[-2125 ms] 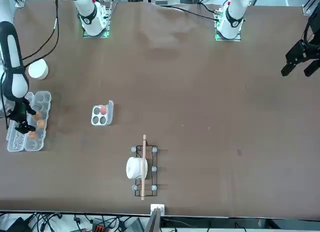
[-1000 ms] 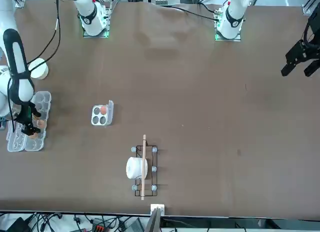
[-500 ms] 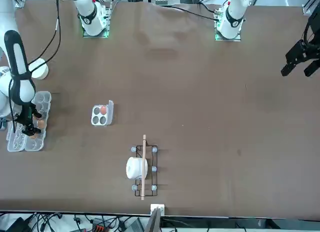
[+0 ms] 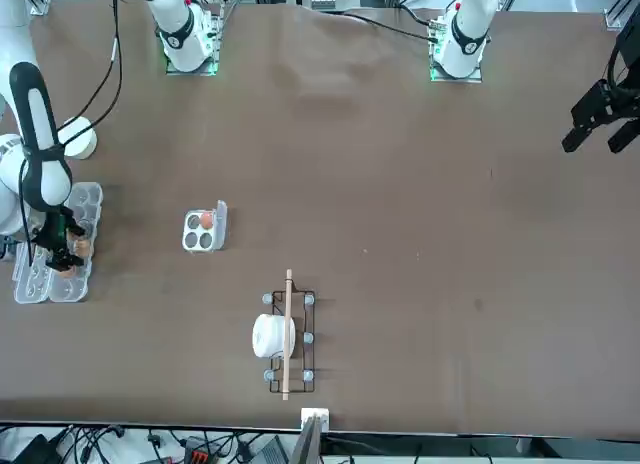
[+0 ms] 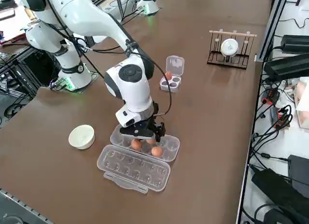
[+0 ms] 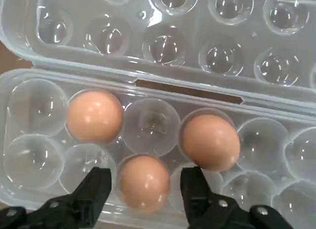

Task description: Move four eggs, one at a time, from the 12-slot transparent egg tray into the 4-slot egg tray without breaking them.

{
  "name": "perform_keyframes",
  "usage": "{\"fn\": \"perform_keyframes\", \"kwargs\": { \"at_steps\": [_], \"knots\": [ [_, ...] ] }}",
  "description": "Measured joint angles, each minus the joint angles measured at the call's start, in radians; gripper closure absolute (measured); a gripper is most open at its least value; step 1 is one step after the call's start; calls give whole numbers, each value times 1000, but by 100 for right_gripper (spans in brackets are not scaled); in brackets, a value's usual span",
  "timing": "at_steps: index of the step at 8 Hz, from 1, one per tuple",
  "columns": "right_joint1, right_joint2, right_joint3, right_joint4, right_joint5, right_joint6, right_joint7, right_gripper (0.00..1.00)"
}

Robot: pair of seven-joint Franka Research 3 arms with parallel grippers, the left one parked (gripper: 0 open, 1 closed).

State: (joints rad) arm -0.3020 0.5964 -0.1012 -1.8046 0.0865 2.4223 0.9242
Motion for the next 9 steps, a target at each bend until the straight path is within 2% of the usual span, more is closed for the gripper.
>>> {"fn": "perform_keyframes", "kwargs": {
  "at_steps": [2, 3, 9],
  "knots": [
    [0, 3, 0, 0, 0, 0, 0, 24],
    [1, 0, 3, 1, 7, -2, 2, 41],
    [1, -30, 1, 17, 7, -22, 2, 41]
  ]
}}
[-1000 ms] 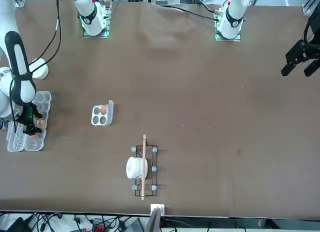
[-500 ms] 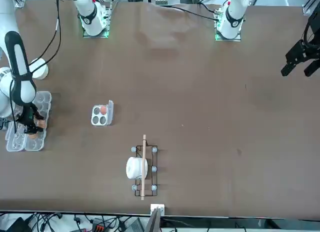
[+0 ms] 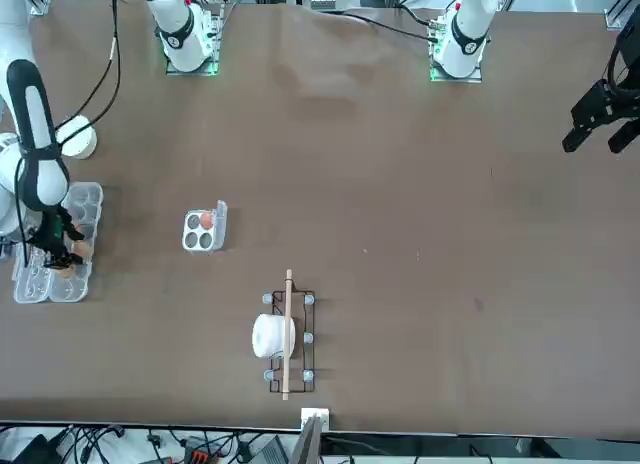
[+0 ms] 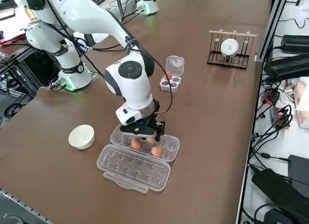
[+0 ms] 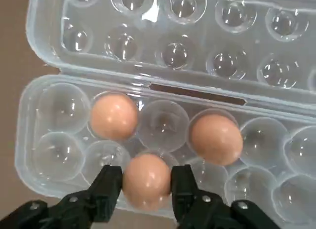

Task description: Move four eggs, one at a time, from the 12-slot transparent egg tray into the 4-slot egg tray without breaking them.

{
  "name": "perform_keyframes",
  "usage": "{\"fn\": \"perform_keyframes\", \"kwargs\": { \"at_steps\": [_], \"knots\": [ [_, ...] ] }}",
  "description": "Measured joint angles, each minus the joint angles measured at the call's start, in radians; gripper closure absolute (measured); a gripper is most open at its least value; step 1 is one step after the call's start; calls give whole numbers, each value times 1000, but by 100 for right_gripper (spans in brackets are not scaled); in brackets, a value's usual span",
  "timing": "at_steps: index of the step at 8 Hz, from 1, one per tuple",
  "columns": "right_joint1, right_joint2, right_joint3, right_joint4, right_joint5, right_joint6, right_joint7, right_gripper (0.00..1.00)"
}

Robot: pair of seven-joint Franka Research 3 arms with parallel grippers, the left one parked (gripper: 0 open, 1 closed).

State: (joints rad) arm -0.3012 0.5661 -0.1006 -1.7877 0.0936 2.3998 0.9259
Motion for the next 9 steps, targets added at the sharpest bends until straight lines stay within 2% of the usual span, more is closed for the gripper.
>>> {"fn": "perform_keyframes", "kwargs": {
  "at_steps": [5, 9],
  "knots": [
    [28, -157, 12, 16, 0, -170, 0, 41],
    [175, -215, 36, 15, 5, -235, 120, 42]
  ]
}}
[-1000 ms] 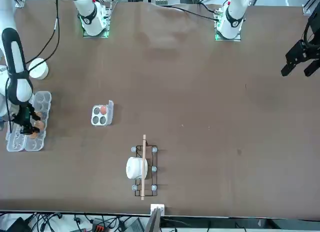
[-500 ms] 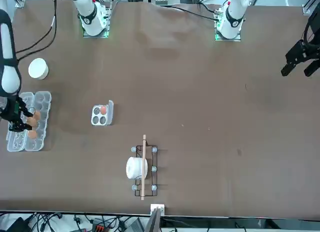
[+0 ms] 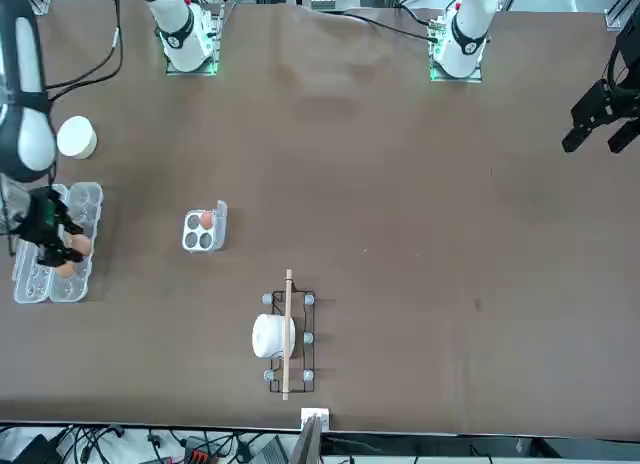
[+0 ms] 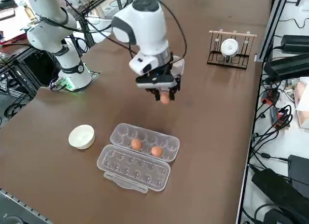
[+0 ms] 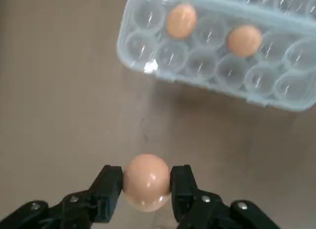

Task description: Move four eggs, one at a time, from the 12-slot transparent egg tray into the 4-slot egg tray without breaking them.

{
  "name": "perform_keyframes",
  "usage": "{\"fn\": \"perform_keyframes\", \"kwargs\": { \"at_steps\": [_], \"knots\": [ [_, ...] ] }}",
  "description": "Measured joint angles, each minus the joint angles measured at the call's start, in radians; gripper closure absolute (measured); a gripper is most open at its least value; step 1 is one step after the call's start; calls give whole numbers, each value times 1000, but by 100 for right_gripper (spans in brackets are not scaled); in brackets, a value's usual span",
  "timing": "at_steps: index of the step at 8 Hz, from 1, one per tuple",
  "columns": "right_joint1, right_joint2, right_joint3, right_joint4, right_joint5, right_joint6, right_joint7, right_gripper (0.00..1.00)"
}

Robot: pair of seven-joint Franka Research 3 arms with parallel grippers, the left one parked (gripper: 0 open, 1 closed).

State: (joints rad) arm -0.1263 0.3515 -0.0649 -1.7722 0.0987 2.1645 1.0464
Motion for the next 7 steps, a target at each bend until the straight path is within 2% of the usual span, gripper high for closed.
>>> {"fn": "perform_keyframes", "kwargs": {
  "at_steps": [4, 7],
  "knots": [
    [118, -1, 47, -7, 24, -26, 107, 42],
    [210, 6, 54, -24, 74, 4, 191, 42]
  ]
}}
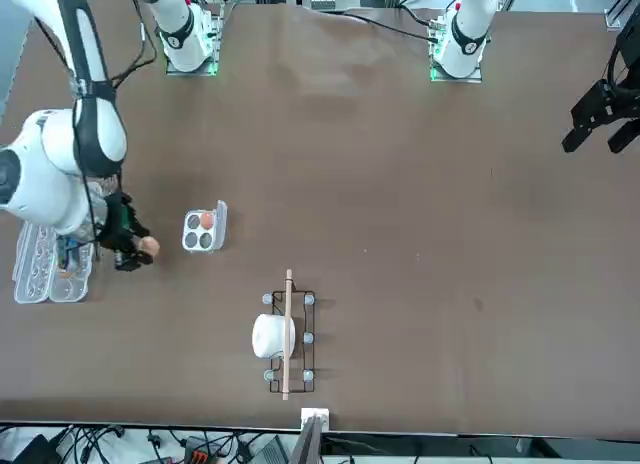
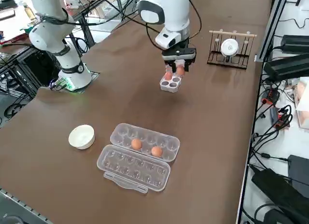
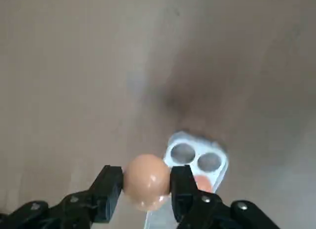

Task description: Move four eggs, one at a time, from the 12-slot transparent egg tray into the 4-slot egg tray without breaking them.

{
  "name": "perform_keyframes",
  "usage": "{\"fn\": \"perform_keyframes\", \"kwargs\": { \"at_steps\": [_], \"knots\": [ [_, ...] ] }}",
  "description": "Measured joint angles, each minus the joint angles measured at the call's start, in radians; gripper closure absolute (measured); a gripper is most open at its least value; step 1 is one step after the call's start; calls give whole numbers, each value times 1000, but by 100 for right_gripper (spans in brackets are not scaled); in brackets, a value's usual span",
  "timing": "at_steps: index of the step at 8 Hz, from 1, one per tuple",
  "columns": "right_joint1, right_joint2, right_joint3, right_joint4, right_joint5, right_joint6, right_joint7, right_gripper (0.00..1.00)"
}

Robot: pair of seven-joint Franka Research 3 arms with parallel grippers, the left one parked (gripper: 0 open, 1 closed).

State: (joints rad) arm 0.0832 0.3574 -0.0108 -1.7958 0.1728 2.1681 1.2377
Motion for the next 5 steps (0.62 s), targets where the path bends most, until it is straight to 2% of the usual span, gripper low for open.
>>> {"fn": "perform_keyframes", "kwargs": {
  "at_steps": [3, 5],
  "knots": [
    [104, 49, 2, -41, 1, 127, 138, 42],
    [132, 85, 1, -48, 1, 145, 169, 43]
  ]
}}
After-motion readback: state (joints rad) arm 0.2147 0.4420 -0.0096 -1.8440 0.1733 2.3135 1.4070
